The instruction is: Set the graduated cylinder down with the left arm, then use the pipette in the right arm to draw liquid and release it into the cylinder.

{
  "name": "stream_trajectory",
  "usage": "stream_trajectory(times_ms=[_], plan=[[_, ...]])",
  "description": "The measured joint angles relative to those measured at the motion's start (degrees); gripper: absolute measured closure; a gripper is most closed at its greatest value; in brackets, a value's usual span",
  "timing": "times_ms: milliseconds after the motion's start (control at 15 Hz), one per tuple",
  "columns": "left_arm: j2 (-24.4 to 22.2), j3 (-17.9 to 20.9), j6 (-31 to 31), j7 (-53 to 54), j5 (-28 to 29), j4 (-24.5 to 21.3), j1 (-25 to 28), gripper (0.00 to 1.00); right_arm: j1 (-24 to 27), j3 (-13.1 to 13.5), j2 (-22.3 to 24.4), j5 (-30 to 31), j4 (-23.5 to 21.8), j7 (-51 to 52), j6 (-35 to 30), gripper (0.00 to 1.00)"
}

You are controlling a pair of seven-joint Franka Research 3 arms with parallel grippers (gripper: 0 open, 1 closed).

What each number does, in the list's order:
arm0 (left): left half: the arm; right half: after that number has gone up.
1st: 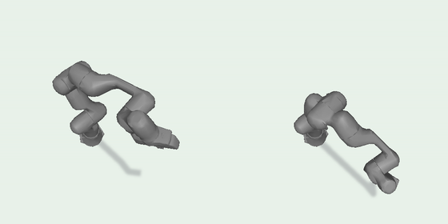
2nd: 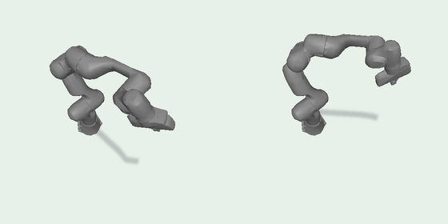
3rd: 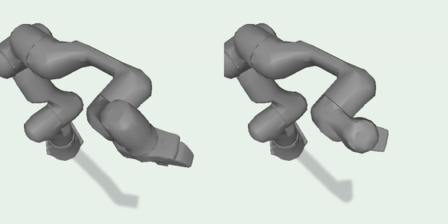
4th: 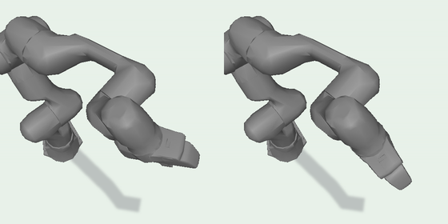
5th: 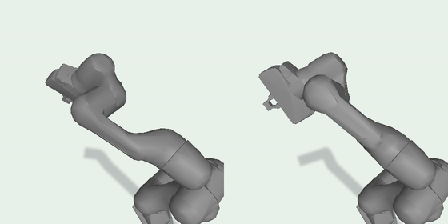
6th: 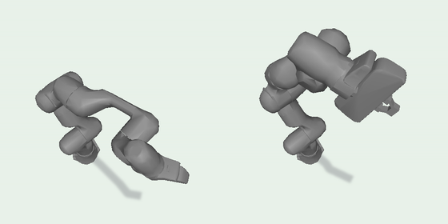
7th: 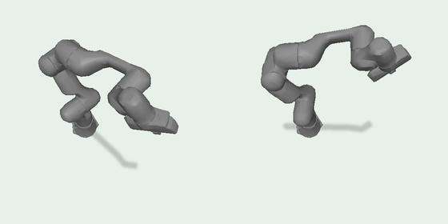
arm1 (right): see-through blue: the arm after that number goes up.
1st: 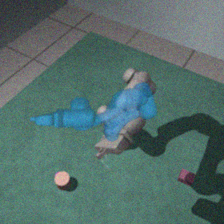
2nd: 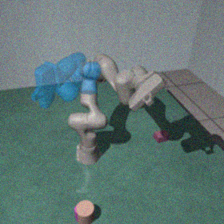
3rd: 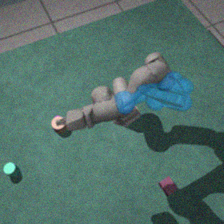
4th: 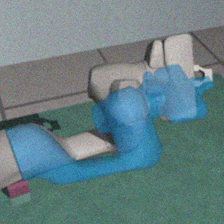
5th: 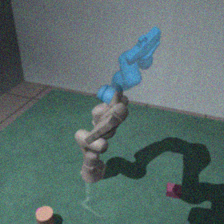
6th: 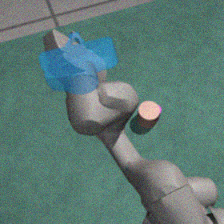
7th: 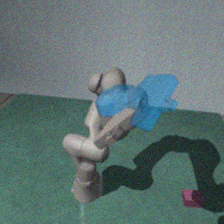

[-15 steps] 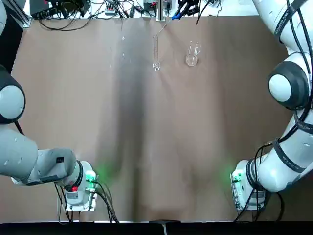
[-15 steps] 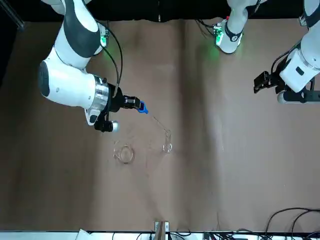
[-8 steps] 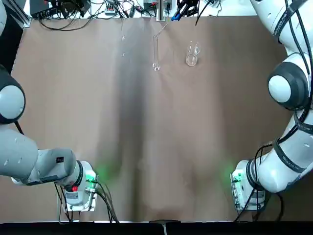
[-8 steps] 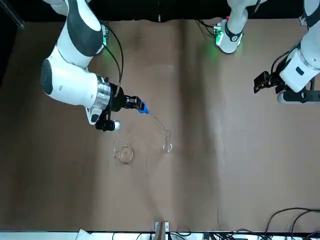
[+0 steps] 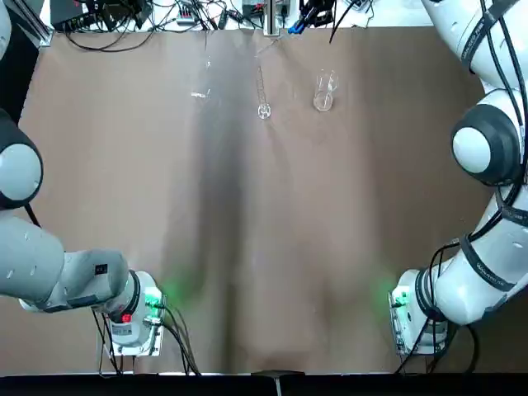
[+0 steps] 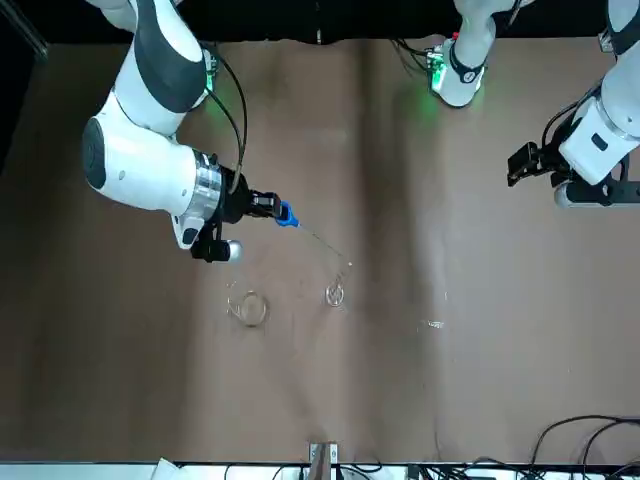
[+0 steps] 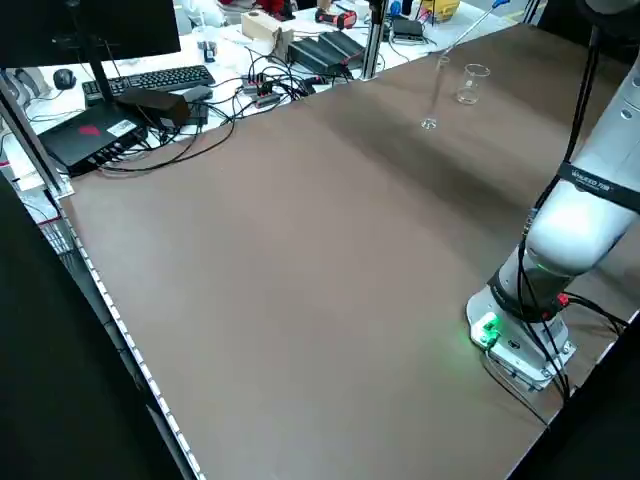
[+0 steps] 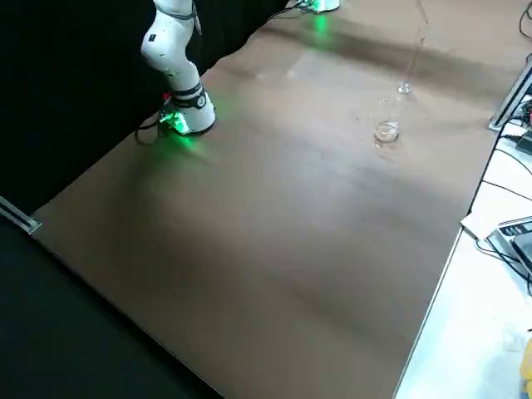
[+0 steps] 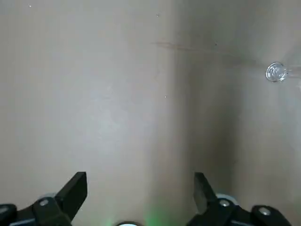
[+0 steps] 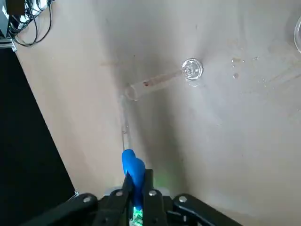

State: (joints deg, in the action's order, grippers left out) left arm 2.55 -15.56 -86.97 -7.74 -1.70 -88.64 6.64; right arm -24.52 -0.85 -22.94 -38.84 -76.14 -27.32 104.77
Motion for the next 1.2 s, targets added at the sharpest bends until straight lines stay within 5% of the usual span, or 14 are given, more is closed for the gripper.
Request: stream_trajectory(times_ms=[1200], plan=[[0.00, -0.01, 0.02, 0.02, 0.00, 0.00, -0.01, 0.00, 1.50, 0.97, 0.20, 4.10, 0.04, 0.26, -4.43, 0.93]])
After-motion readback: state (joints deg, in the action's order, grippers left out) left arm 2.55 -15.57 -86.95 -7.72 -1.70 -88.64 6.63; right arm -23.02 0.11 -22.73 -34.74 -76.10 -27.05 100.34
